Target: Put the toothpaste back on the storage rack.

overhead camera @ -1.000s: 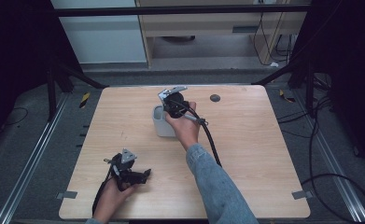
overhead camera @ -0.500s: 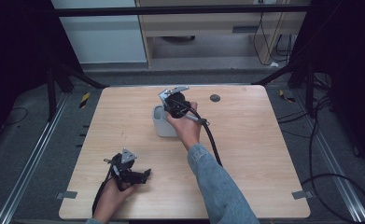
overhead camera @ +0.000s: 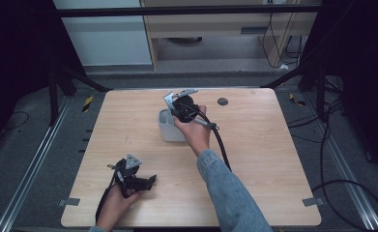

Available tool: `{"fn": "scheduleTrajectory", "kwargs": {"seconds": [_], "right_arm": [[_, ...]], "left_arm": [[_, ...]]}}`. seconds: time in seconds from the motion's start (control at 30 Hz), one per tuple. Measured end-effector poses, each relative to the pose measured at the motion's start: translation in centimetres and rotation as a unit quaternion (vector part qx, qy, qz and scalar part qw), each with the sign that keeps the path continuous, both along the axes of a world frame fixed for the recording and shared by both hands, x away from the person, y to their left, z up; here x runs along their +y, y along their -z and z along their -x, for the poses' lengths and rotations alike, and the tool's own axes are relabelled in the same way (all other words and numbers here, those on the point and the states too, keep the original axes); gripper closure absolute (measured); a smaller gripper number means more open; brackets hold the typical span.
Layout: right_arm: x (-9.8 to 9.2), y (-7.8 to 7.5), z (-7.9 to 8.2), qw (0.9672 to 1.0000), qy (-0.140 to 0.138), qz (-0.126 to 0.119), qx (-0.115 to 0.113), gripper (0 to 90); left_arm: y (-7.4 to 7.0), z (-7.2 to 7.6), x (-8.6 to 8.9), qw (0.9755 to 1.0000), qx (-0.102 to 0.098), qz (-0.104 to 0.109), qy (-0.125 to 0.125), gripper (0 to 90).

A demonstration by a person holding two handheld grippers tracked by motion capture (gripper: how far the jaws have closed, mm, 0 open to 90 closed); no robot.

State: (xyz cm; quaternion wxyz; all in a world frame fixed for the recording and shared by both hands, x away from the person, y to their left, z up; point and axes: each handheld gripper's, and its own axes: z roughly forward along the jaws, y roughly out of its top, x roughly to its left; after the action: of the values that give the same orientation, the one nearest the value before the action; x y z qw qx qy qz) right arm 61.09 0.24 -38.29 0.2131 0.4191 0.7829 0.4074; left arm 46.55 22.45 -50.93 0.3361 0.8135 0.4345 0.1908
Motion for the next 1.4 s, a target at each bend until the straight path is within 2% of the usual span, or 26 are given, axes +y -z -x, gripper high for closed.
{"fn": "scheduleTrajectory", "kwargs": {"seconds": [0.43, 0.97, 1.2, 1.27, 1.33, 1.4], "right_arm": [[-2.0, -1.2, 1.5, 0.9999, -0.002, -0.012, -0.009, 77.4], [-4.6, -2.0, 2.3, 0.9998, 0.003, -0.014, -0.011, 75.8], [-5.3, -2.2, 2.4, 0.9998, 0.005, -0.019, -0.004, 64.2], [-5.4, -2.3, 2.5, 0.9997, 0.002, -0.026, -0.001, 54.4], [-5.4, -2.3, 2.5, 0.9995, 0.0, -0.032, -0.002, 39.8], [-5.5, -2.2, 2.6, 0.9995, -0.004, -0.031, -0.005, 31.5]], "left_arm": [[0.0, 0.0, 0.0, 1.0, 0.001, 0.001, -0.001, 0.0], [0.0, 0.0, 0.0, 1.0, 0.001, -0.001, 0.001, 0.0], [0.0, 0.0, 0.0, 1.0, 0.001, -0.001, 0.001, 0.0], [0.0, 0.0, 0.0, 1.0, 0.001, 0.0, 0.0, 0.0], [0.0, 0.0, 0.0, 1.0, 0.001, 0.001, -0.001, 0.0], [0.0, 0.0, 0.0, 1.0, 0.001, 0.001, -0.001, 0.0]]}}
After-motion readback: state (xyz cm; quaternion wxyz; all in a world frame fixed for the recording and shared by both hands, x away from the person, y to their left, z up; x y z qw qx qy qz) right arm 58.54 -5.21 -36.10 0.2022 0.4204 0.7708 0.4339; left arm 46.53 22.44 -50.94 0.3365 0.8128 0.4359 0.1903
